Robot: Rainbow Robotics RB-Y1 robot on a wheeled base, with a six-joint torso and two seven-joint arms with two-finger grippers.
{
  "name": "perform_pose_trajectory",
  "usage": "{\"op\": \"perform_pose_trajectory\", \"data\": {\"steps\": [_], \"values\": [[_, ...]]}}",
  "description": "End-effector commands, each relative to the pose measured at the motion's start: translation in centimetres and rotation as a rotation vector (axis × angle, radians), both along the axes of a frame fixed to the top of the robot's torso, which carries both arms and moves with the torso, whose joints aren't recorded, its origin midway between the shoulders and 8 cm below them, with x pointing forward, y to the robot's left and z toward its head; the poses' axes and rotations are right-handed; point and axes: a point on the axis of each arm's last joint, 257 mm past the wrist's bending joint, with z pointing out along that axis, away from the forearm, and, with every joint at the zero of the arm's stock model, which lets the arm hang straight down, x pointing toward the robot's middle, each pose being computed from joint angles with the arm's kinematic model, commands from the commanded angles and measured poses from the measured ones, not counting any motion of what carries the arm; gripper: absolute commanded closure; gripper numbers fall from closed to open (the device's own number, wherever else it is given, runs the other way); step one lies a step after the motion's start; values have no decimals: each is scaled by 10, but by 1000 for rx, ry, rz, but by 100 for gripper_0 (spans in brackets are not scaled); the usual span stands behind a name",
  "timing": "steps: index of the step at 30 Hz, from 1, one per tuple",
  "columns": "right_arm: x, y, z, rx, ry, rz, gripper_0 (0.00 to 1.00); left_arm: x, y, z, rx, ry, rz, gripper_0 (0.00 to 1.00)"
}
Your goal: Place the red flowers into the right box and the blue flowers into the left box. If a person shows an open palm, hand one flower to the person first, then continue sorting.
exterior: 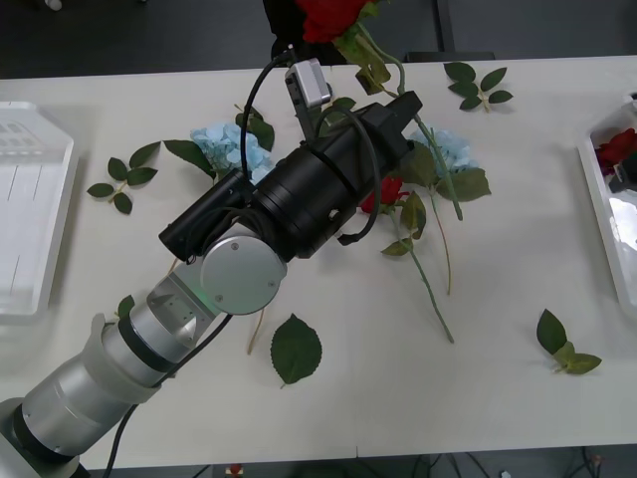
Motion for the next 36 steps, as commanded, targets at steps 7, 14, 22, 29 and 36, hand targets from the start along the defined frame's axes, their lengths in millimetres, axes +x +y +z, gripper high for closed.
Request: {"op": "perform_pose_trajectory", "data": {"steps": [7, 14, 22, 29, 36], "values": [[-20, 111, 47, 258, 100, 422, 0, -12, -18, 28, -37, -36, -41, 100], [-72, 213, 41, 594, 163, 644, 0, -12, -18, 28, -37, -36, -41, 100], [-132, 309, 68, 933, 209, 835, 0, -12, -18, 28, -37, -36, -41, 100], [-152, 369, 99, 1139, 204, 944, 0, -12, -18, 28, -37, -36, -41, 100], [-155, 405, 107, 1185, 182, 1001, 0, -12, -18, 28, -37, -36, -41, 100]]}}
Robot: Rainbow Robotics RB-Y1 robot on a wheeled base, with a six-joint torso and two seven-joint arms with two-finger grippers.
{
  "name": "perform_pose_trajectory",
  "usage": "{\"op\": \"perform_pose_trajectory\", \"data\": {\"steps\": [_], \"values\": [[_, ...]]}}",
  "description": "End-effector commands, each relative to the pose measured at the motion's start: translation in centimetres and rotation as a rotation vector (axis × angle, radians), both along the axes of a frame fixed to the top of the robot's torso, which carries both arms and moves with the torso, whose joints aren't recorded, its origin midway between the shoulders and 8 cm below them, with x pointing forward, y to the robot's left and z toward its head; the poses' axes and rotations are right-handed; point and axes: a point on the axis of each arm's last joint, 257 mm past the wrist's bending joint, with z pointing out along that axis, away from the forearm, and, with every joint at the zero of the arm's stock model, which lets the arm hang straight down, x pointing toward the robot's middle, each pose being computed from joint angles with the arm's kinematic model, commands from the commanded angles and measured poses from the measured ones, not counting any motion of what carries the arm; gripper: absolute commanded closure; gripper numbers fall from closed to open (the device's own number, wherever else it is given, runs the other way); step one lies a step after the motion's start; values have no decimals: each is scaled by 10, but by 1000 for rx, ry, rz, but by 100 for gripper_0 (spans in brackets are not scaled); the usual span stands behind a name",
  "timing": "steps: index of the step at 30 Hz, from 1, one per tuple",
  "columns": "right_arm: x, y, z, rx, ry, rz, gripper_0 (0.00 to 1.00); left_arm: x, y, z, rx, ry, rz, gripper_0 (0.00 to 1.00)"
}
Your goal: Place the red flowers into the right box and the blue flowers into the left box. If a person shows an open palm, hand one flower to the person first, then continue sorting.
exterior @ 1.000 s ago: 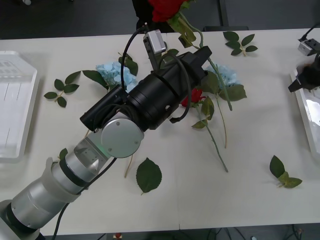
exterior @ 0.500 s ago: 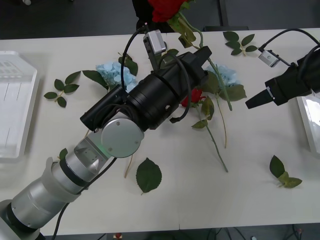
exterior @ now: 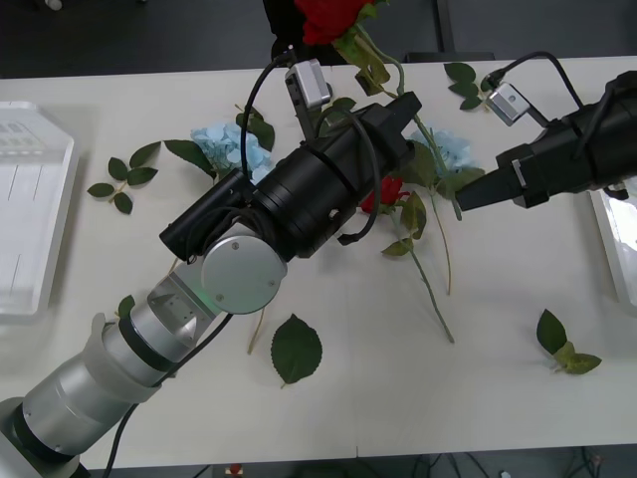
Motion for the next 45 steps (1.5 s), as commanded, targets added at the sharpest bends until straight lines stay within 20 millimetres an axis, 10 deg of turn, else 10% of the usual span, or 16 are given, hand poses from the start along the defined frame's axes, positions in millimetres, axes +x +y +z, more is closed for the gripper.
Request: {"op": "perform_pose_trajectory", "data": {"steps": [1, 3, 4, 7, 9, 28, 29, 30, 32, 45], "values": [[-4, 32, 12, 54, -36, 45, 0, -13, -18, 29, -39, -39, -43, 100], [-4, 37, 11, 58, -38, 46, 16, -13, -18, 29, -39, -39, -43, 100], [-2, 38, 10, 55, -44, 41, 46, -13, -18, 29, -39, -39, -43, 100], [2, 40, 6, 30, -61, 33, 93, -13, -18, 29, -39, -39, -43, 100], [3, 40, 5, 26, -58, 30, 100, -13, -18, 29, -39, -39, -43, 100], [-3, 37, 2, 8, -42, 43, 100, -13, -18, 29, -39, -39, -43, 98], [-3, 37, 2, 7, -40, 44, 100, -13, -18, 29, -39, -39, -43, 52], [-3, 37, 2, 8, -40, 43, 100, -13, -18, 29, -39, -39, -43, 27], [-3, 37, 2, 7, -38, 44, 100, -13, -18, 29, -39, -39, -43, 0], [0, 23, 2, -19, -31, 19, 100, -13, -18, 29, -39, -39, -43, 0]]}}
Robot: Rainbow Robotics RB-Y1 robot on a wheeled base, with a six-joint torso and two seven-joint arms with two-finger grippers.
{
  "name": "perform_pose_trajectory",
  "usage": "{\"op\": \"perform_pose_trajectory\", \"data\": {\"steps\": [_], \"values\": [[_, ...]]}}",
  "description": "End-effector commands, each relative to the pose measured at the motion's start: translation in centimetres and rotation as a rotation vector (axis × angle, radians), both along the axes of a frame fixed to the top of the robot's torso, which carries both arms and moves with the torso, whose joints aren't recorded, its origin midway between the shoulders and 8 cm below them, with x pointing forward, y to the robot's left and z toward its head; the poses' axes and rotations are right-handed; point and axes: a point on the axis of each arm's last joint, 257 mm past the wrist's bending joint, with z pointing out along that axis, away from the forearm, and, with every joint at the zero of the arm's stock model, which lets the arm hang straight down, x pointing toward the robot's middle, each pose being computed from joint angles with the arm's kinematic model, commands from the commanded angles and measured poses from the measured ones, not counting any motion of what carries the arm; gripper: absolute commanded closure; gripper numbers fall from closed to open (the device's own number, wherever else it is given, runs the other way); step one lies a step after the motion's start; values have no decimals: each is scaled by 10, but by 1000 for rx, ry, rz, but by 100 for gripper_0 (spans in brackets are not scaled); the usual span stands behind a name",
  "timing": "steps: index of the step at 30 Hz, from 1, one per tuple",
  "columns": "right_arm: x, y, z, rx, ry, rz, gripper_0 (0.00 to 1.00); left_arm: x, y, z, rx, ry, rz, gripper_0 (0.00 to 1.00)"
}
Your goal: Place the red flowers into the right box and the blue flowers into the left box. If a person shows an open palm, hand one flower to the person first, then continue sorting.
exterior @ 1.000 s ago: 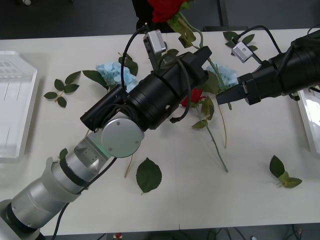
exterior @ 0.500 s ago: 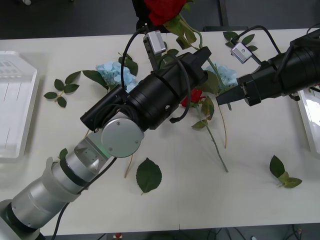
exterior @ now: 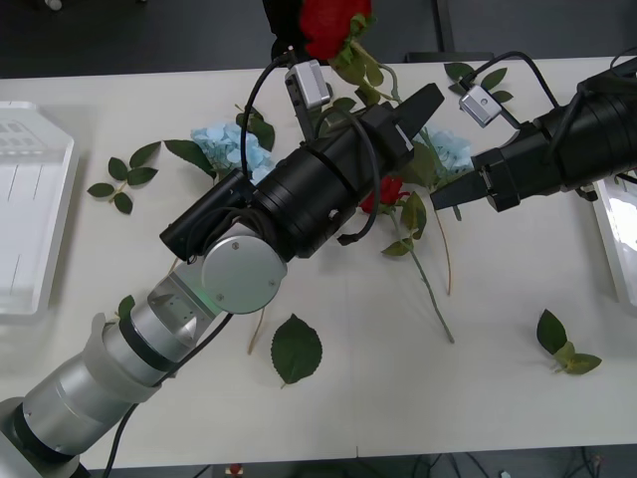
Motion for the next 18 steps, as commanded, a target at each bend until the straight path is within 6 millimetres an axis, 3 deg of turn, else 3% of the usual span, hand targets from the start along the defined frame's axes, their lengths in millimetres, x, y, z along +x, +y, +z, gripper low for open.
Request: {"op": "perform_pose_trajectory", "data": {"steps": [1, 9, 10, 11, 13, 15, 18], "values": [[0, -6, 6, -22, 9, -14, 100, -14, -19, 31, -41, -41, -45, 0], [15, -34, 4, -64, 22, -95, 100, -14, -19, 31, -41, -41, -45, 0], [19, -41, 2, -83, 15, -114, 100, -1, -3, 20, -42, -21, 0, 0], [22, -46, 1, -99, 9, -126, 100, 0, -2, 20, -41, -23, 3, 0], [36, -75, -1, -159, 19, -215, 100, 14, 20, 23, -14, -52, 50, 0], [49, -102, 3, -188, 33, -310, 100, 19, 28, 19, 32, -51, 43, 0], [72, -158, 7, -272, 14, -471, 100, 24, 45, 14, 138, -40, 7, 0]]}}
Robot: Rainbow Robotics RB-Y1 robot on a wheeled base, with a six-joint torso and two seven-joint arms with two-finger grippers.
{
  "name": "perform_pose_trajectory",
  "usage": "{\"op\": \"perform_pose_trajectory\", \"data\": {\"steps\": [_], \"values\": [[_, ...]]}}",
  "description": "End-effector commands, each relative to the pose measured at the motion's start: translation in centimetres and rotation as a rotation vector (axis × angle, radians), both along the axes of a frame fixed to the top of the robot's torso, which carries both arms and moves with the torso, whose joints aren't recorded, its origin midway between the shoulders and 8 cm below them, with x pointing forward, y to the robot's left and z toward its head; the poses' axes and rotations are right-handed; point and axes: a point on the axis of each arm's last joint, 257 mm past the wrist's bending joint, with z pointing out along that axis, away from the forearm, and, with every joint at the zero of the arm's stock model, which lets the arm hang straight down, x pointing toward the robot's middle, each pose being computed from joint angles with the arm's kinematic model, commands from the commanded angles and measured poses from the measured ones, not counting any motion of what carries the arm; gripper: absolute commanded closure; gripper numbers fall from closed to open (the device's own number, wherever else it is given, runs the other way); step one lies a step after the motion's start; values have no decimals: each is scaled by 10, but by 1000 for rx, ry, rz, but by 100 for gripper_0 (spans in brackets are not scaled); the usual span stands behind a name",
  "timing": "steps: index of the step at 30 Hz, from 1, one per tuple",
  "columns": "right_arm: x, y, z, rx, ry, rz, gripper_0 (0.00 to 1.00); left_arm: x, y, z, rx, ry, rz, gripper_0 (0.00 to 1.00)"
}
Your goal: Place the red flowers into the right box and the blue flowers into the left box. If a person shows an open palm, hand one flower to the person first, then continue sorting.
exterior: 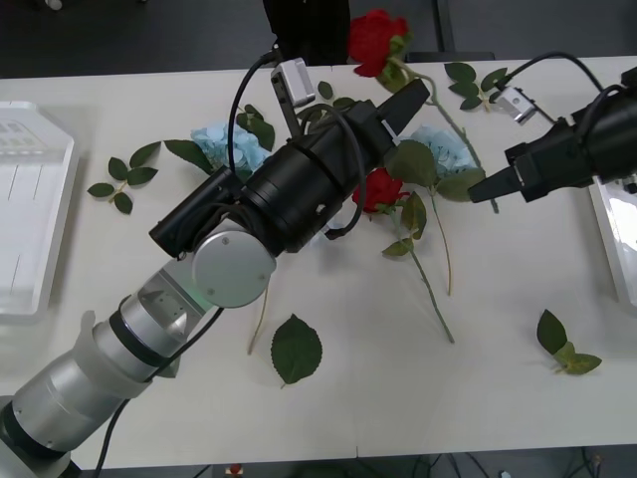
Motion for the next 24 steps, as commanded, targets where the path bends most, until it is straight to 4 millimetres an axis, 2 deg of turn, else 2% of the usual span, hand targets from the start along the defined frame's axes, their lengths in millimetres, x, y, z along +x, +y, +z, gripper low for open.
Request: {"op": "perform_pose_trajectory", "data": {"steps": [1, 2, 3, 4, 5, 10, 12, 14, 15, 16, 19, 20, 24], "values": [[39, -108, 26, -149, -53, -281, 100, 13, 37, 21, 137, -26, -40, 0], [44, -132, 25, -192, -52, -343, 100, 15, 49, 21, 173, -9, -56, 0], [46, -144, 25, -215, -50, -371, 100, 17, 56, 20, 195, 2, -63, 0], [46, -144, 25, -215, -50, -371, 100, 17, 56, 20, 195, 2, -63, 0], [47, -185, 22, -301, -47, -449, 100, 21, 85, 13, 281, 53, -91, 0], [40, -269, 23, -461, -44, -591, 100, 30, 157, -18, 486, 181, -96, 0], [36, -293, 21, -499, -40, -637, 100, 35, 177, -30, 533, 223, -80, 0], [33, -326, 18, -533, -39, -709, 100, 45, 207, -53, 607, 278, -33, 0], [32, -334, 18, -538, -37, -727, 100, 48, 214, -58, 624, 287, -18, 0], [27, -354, 14, -560, -35, -758, 100, 57, 230, -72, 653, 315, 20, 0], [17, -383, 1, -585, -28, -797, 100, 69, 253, -93, 708, 351, 79, 0], [11, -401, -7, -596, -23, -827, 100, 76, 266, -103, 747, 361, 114, 0], [-1, -437, -30, -654, -37, -874, 100, 89, 290, -125, 861, 378, 181, 0]]}}
